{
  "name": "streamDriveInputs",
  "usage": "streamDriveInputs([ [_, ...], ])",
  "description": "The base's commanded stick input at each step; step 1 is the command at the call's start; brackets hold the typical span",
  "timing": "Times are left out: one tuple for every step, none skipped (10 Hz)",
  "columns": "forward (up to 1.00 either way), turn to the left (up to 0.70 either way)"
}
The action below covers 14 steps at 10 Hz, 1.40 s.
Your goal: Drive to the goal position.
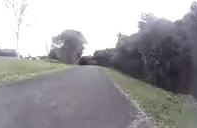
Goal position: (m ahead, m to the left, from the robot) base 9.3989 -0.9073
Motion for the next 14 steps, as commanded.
streamDriveInputs([
  [0.70, 0.00],
  [0.70, 0.00],
  [0.70, 0.00],
  [0.70, 0.00],
  [0.70, 0.00],
  [0.70, 0.00],
  [0.70, 0.00],
  [0.70, 0.00],
  [0.70, 0.00],
  [0.70, 0.00],
  [0.70, 0.00],
  [0.70, 0.00],
  [0.70, 0.00],
  [0.70, 0.00],
])
